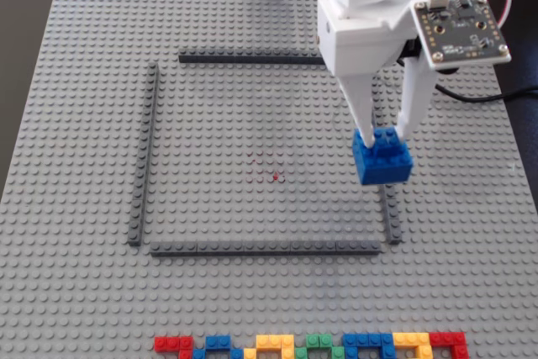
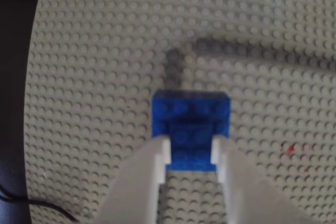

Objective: Grab the cube and place it into the grid

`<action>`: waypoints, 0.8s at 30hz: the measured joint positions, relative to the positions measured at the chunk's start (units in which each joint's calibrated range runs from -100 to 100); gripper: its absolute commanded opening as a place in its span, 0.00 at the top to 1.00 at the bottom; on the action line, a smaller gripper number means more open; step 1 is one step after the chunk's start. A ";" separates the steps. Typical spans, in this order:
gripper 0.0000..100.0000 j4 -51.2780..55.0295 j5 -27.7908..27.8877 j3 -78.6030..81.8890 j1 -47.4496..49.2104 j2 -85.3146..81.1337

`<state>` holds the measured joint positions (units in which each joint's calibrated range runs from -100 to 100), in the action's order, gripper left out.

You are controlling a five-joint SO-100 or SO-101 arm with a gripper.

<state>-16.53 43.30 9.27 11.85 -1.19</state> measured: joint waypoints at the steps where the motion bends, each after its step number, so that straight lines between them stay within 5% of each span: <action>1: 0.93 -0.24 0.10 0.00 0.00 0.00; 24: 0.93 -1.61 0.63 -7.50 -2.84 13.91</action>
<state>-18.14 43.93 1.77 9.00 12.72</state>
